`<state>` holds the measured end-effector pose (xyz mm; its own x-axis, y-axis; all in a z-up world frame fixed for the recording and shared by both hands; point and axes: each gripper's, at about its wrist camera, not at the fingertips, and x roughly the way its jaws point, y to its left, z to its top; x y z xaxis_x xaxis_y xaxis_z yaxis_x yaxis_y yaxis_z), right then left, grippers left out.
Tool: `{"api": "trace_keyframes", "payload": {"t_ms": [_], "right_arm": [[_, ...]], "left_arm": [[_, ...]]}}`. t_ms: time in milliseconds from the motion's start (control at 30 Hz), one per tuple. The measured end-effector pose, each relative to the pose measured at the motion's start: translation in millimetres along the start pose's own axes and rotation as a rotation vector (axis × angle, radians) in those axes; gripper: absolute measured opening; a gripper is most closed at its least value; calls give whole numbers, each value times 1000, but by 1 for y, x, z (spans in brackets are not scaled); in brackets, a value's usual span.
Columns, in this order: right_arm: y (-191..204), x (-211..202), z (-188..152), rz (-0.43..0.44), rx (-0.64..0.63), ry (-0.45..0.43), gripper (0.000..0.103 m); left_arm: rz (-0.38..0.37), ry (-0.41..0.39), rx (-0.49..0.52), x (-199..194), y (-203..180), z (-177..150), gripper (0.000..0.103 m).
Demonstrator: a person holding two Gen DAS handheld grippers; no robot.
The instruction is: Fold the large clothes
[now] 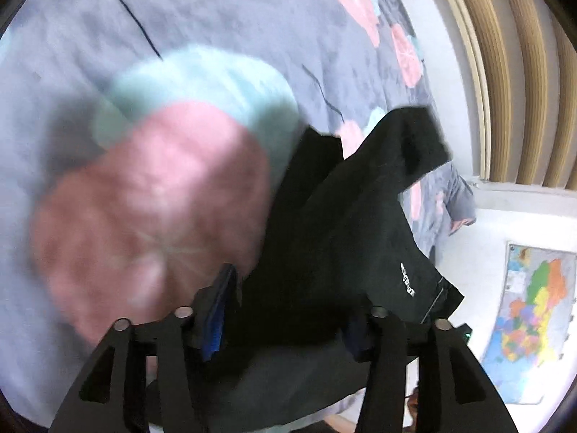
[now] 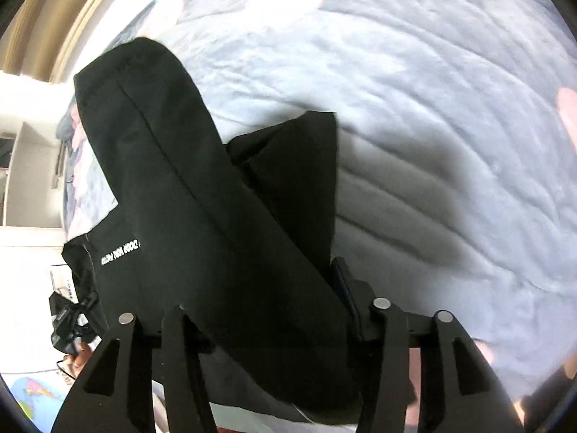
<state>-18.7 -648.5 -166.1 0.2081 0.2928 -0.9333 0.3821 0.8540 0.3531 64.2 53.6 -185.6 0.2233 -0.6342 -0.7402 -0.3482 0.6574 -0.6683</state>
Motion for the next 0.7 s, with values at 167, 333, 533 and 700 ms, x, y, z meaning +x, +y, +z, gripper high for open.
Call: {"api": "trace_keyframes", "payload": {"t_ms": [167, 333, 533, 700], "right_arm": [[3, -40, -32, -132, -48, -90, 68], [23, -69, -52, -92, -60, -160, 68], [107, -21, -80, -78, -208, -117, 68], [137, 48, -104, -213, -322, -53, 68]], "left_arm": [[117, -83, 91, -40, -13, -7, 60], [130, -132, 254, -52, -52, -31, 61], [248, -120, 395, -10, -108, -74, 65], [427, -29, 384, 63, -89, -76, 65]]}}
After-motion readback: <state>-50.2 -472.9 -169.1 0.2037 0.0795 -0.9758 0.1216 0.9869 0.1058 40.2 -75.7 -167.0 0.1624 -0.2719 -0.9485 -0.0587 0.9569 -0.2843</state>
